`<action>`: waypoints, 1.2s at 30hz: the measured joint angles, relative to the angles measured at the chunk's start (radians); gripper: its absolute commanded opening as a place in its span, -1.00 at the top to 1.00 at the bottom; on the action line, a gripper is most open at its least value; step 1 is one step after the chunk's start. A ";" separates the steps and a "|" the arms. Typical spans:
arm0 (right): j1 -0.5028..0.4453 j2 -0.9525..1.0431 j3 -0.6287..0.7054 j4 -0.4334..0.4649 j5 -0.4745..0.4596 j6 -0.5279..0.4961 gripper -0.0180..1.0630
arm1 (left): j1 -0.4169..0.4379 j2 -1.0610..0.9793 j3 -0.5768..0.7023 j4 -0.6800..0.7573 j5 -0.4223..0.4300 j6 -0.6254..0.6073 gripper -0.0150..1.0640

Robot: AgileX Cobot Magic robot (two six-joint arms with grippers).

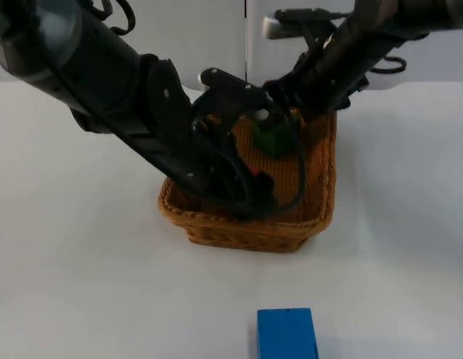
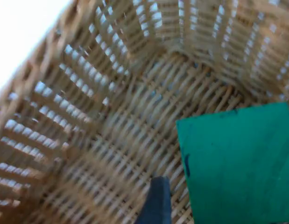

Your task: Pick up one cube with each hand and place exactly two cubes into the same basket, leaving the remaining cube outside.

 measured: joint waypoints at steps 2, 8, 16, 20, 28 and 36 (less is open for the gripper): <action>0.000 -0.027 0.000 0.000 0.000 -0.002 -0.34 | 0.000 -0.009 0.000 0.000 0.000 0.000 -0.55; 0.000 -0.152 0.000 0.000 0.020 -0.004 -0.34 | 0.000 -0.118 0.000 0.000 0.013 0.000 -0.55; 0.000 -0.320 0.000 -0.039 0.091 -0.004 -0.34 | 0.000 -0.318 0.000 0.018 0.050 0.000 -0.55; 0.000 -0.379 0.000 -0.045 0.139 -0.004 -0.34 | 0.000 -0.403 0.000 0.037 0.071 0.000 -0.55; 0.000 -0.444 -0.001 -0.048 0.223 -0.004 -0.34 | 0.047 -0.489 0.000 0.053 0.190 -0.014 -0.55; 0.000 -0.547 0.133 -0.050 0.207 0.003 -0.34 | 0.154 -0.579 0.070 0.051 0.248 -0.071 -0.55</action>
